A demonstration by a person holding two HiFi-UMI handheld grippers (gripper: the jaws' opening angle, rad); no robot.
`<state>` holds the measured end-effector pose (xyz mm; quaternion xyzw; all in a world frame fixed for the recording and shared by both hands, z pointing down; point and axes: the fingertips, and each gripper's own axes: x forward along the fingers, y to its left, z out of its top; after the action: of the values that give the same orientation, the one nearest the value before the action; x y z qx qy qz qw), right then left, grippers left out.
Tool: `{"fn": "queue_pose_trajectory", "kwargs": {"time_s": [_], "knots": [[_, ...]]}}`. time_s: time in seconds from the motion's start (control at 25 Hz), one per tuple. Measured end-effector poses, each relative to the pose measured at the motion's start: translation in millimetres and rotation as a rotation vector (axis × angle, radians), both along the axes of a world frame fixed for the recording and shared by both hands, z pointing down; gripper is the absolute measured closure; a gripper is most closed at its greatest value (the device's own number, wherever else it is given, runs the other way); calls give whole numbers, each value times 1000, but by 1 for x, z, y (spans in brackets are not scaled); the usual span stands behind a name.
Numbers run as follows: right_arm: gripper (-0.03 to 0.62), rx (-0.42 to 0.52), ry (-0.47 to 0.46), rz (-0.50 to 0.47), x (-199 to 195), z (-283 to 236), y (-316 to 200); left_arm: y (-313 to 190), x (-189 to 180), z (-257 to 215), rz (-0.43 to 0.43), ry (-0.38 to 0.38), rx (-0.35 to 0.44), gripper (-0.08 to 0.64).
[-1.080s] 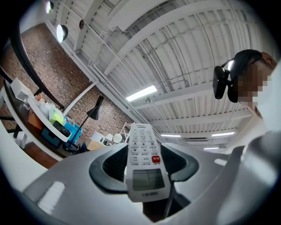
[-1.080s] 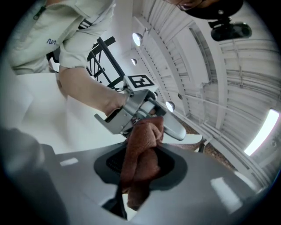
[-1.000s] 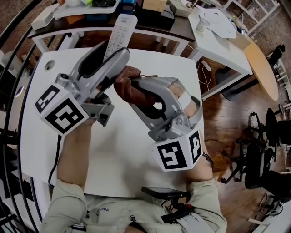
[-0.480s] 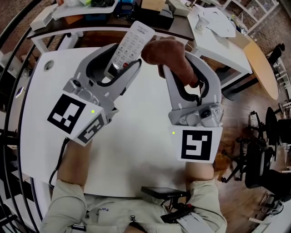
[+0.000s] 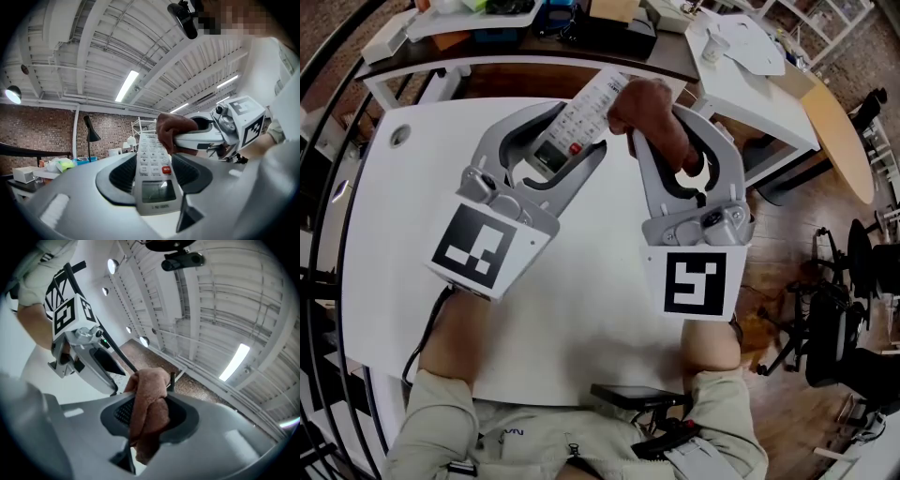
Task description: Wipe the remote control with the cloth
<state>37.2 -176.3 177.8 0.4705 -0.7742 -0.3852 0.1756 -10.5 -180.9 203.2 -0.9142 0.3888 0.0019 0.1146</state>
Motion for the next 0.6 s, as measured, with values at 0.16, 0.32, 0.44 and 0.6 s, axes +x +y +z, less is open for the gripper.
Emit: {"fn": "queue_pose_trajectory", "kwargs": {"time_s": [0.16, 0.32, 0.44, 0.6], "knots": [[486, -22, 81, -54, -15, 13, 5, -4, -1, 3, -29, -48, 33, 316], [486, -26, 171, -94, -29, 25, 9, -10, -3, 14, -67, -141, 68, 316], [485, -34, 216, -117, -35, 32, 12, -11, -1, 18, -85, -192, 85, 316], [486, -37, 216, -120, -34, 31, 12, -11, 1, 21, -77, -188, 74, 316]]}}
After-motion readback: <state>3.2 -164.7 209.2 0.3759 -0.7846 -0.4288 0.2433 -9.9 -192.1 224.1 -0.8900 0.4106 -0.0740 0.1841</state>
